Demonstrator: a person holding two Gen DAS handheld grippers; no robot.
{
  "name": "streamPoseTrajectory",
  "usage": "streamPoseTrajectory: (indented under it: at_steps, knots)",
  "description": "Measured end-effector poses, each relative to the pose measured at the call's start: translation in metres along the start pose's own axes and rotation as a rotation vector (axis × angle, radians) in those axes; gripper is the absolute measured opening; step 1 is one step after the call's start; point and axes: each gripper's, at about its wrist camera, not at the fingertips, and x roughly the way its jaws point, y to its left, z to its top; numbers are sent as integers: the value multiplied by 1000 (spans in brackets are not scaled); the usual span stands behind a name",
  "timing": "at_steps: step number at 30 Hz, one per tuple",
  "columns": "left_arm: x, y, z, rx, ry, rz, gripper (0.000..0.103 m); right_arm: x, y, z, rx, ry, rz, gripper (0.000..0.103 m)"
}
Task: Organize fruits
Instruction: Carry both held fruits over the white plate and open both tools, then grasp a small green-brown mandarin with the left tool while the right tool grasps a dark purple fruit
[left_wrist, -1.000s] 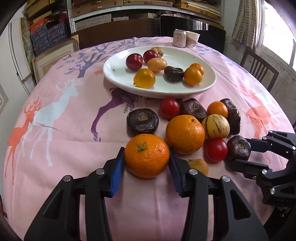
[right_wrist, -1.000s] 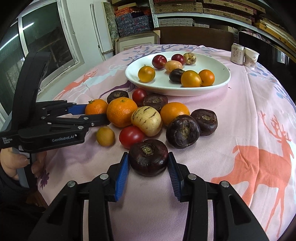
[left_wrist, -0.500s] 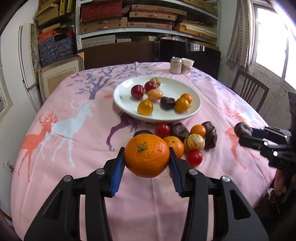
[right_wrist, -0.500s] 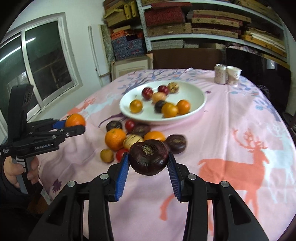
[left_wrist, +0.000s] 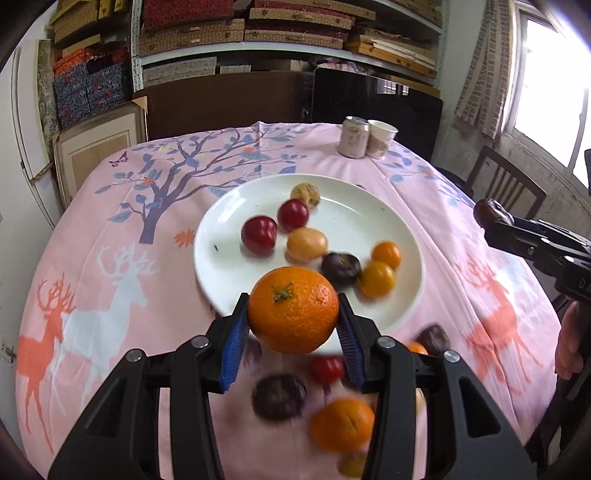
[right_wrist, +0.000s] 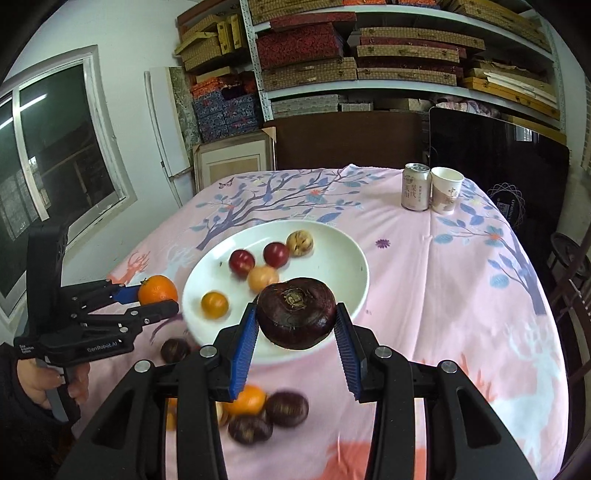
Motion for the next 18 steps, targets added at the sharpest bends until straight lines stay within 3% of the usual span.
streamPoseTrajectory:
  at_steps: [8, 9, 12, 13, 18]
  knots:
    - [60, -6, 33, 19, 63, -14, 45, 75, 3, 28, -11, 66, 4, 43]
    - [66, -6, 34, 15, 70, -18, 49, 80, 3, 29, -6, 61, 5, 43]
    - [67, -3, 37, -4, 45, -5, 74, 83, 5, 31, 1, 28, -12, 58]
    - [63, -1, 37, -9, 30, -1, 78, 82, 5, 31, 5, 27, -7, 58]
    - [28, 4, 28, -24, -21, 1, 79, 55, 4, 18, 26, 22, -1, 58]
